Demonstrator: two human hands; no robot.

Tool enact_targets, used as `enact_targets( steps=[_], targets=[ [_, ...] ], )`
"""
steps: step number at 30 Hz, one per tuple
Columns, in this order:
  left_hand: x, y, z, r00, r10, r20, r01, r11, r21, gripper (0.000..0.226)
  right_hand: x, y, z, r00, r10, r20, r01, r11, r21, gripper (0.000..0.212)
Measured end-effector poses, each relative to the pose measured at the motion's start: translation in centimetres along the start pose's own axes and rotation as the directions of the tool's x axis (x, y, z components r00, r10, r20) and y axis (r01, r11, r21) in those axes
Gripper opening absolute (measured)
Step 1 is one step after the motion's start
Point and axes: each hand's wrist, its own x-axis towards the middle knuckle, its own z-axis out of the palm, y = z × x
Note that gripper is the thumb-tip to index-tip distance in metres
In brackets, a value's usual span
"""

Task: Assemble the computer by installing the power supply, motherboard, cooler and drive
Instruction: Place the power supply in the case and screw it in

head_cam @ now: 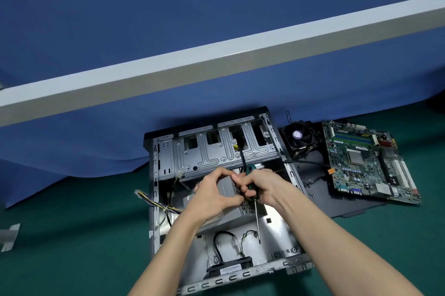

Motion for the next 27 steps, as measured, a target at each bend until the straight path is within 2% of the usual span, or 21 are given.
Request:
enact_targets(
  steps=[7,9,12,15,17,20,27],
  targets=[
    [-0.1,-0.2,0.0,0.999,0.012,0.039,-0.011,0.999,-0.03,0.045,-0.1,0.1,-0.6,1.0,0.006,0.024,-0.006,1.0,-0.005,0.017],
    [0.0,-0.2,0.1,0.999,0.018,0.042,-0.017,0.999,-0.028,0.044,-0.3,0.0,-1.4,0.999,-0.039,0.029,0.039,0.999,0.022,0.022],
    [-0.1,-0.1,0.1,0.998,0.029,0.048,-0.027,0.999,-0.025,0.042,-1.0,-0.7,-2.7,0.967,-0.241,-0.085,0.254,0.947,0.198,0.02],
    [-0.2,0.0,0.0,0.998,0.033,0.054,-0.032,0.999,-0.032,0.041,-2.1,-1.9,-3.5,0.873,-0.416,-0.255,0.483,0.808,0.337,0.016],
    [-0.3,0.0,0.0,0.998,0.027,0.06,-0.024,0.998,-0.055,0.042,-3.0,-2.1,-3.8,0.809,-0.49,-0.324,0.564,0.803,0.194,0.027],
    [-0.5,0.1,-0.2,0.998,0.008,0.058,-0.005,0.999,-0.041,0.041,-3.9,-1.6,-4.1,0.75,-0.543,-0.378,0.572,0.819,-0.043,0.037],
    [-0.8,0.5,-0.4,0.998,-0.015,0.06,0.018,0.999,-0.046,0.041,-4.1,0.0,-3.7,0.745,-0.544,-0.386,0.588,0.809,-0.006,0.032]
  ],
)
